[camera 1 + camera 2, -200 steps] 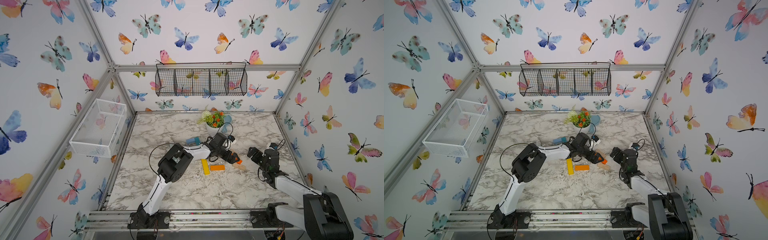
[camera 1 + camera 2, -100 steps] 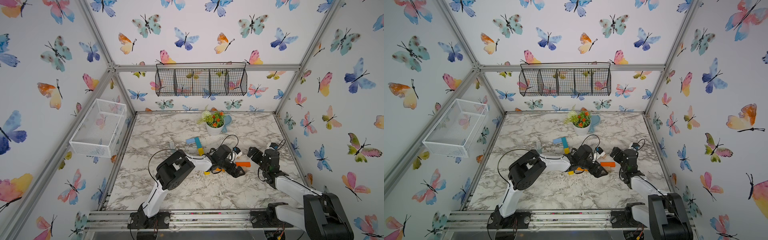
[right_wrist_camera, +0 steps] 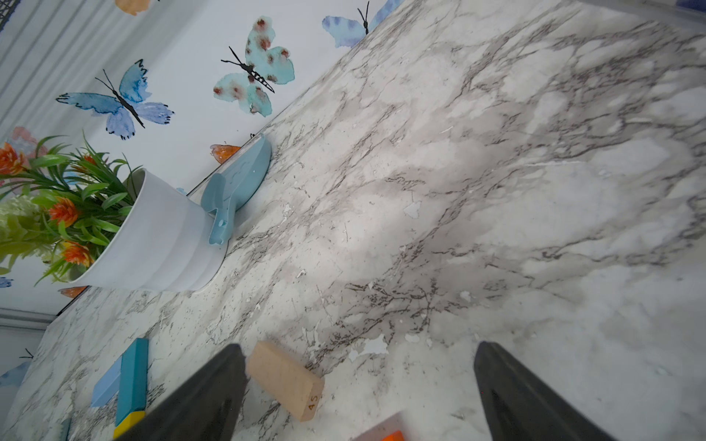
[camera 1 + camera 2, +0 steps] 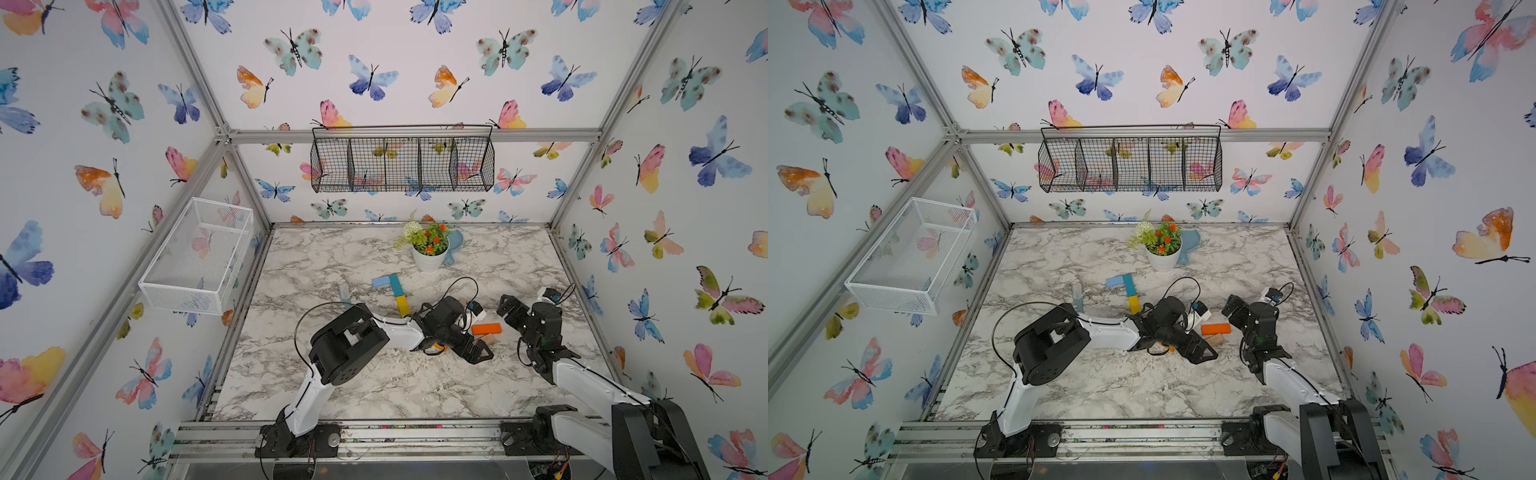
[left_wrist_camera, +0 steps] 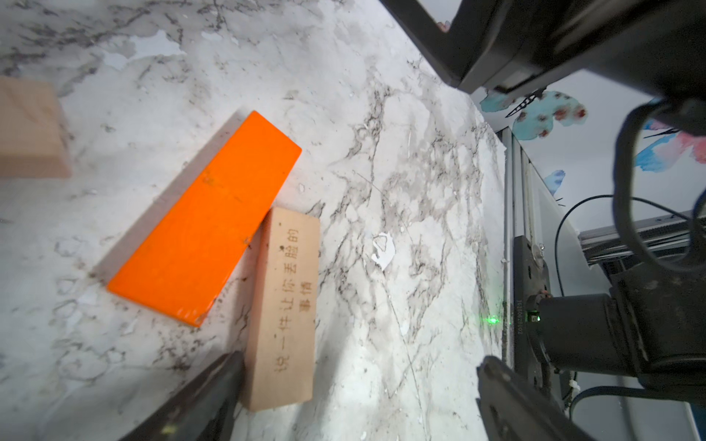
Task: Assemble a giraffe with building blocks
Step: Adjust the building block at the center of the board, then move the building block to the center of the board.
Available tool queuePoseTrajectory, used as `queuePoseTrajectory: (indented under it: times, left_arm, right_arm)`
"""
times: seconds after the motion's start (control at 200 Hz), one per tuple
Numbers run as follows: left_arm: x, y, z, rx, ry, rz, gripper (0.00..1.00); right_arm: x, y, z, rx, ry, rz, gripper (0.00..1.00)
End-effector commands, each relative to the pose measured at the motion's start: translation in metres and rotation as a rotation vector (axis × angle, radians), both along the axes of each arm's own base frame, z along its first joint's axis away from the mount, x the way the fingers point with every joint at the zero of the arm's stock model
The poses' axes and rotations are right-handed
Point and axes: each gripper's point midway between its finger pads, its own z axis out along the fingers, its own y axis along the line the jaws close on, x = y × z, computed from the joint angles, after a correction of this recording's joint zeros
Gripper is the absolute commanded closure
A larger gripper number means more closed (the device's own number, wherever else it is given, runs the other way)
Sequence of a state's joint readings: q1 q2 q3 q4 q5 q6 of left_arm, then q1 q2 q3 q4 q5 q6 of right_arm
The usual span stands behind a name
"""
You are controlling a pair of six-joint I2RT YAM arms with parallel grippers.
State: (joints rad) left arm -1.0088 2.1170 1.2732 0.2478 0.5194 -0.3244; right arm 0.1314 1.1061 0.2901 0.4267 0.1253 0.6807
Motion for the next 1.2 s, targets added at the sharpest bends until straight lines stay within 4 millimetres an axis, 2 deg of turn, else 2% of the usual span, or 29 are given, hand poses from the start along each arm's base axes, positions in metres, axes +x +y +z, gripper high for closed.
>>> queuePoseTrajectory:
  times: [0.0, 0.195, 0.33, 0.561, 0.671, 1.016, 1.196]
  left_arm:
    - [0.029, 0.007, 0.021, 0.081, -0.166, 0.01, 0.04]
    - [0.08, 0.013, 0.025, 0.176, -0.35, 0.021, 0.15]
    - [0.092, 0.013, 0.015, 0.233, -0.478, -0.036, 0.25]
    - [0.087, 0.007, -0.005, 0.266, -0.522, -0.163, 0.38]
    - [0.083, 0.007, -0.013, 0.281, -0.541, -0.178, 0.41]
    - [0.071, 0.003, -0.037, 0.339, -0.544, -0.212, 0.42]
    - [0.066, 0.001, -0.04, 0.34, -0.542, -0.221, 0.42]
  right_arm:
    - [-0.003, -0.006, -0.001, -0.009, -0.001, -0.028, 0.02]
    - [-0.002, -0.005, -0.001, -0.009, 0.002, -0.028, 0.02]
    - [-0.003, -0.006, -0.001, -0.01, 0.001, -0.028, 0.02]
    - [-0.002, -0.006, 0.001, -0.011, -0.005, -0.028, 0.02]
    - [-0.002, -0.006, 0.0, -0.013, -0.004, -0.028, 0.02]
    - [-0.002, -0.005, 0.001, -0.012, -0.005, -0.026, 0.01]
    - [-0.002, -0.005, 0.001, -0.012, -0.005, -0.026, 0.02]
